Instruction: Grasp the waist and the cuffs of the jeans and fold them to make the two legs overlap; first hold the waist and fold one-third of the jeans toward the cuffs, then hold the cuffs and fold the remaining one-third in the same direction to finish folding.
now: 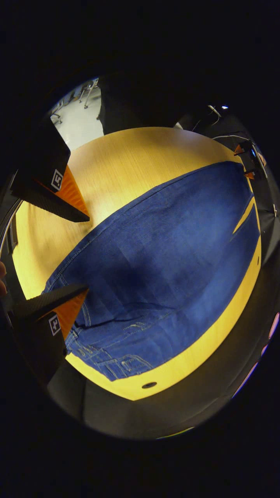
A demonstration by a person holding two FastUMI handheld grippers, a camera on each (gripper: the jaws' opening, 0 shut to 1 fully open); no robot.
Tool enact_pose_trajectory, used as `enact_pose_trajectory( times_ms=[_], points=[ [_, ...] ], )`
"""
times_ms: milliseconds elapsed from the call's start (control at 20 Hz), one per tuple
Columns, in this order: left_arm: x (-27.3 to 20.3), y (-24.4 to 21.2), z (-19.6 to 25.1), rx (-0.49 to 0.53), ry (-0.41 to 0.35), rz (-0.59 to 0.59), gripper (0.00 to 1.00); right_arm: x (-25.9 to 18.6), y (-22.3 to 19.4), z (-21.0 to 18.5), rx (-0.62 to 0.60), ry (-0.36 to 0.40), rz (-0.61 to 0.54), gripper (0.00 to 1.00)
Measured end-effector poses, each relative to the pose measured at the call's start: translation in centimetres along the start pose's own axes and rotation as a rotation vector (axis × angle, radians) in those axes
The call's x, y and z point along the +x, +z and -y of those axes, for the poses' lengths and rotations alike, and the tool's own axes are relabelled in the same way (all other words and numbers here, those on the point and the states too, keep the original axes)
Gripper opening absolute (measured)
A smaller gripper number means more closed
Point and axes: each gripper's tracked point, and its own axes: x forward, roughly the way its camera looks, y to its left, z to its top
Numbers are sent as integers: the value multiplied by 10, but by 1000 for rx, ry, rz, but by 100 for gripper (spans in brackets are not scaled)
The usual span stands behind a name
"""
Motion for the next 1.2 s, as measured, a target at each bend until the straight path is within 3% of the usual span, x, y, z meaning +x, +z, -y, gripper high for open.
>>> enact_pose_trajectory(
  times_ms=[150, 350, 450, 650, 750, 800, 900, 950, 1050, 1200],
  points=[
    [9, -25, -1, 39, 4, -92, 96, 6, -10, 2, 18, 51, -52, 98],
    [10, -19, -6, -68, 4, -73, 92, 13, -13, -1, 6, 79, -93, 99],
    [11, -20, -7, -85, 6, -60, 91, 14, -10, 2, 20, 70, -113, 100],
    [13, -17, -12, -118, 57, -43, 90, 19, -9, 7, 113, 33, -158, 93],
    [10, -22, -15, -146, 66, -51, 91, 16, -6, 14, 150, 11, -173, 87],
    [15, -14, -23, -158, 67, -33, 91, 20, -1, 27, 186, -38, -142, 61],
    [7, -9, -39, -249, 52, 19, 38, 23, 3, 34, 296, -56, -124, 8],
    [5, -6, -41, -329, 11, 37, 11, 21, 5, 35, 320, -62, -112, 8],
    [5, 0, -48, -405, -5, 45, 6, 23, 3, 34, 337, -73, -117, 8],
    [-4, -2, -73, -392, 132, 20, 6, 15, 9, 33, 365, -83, -98, 8]
  ],
)
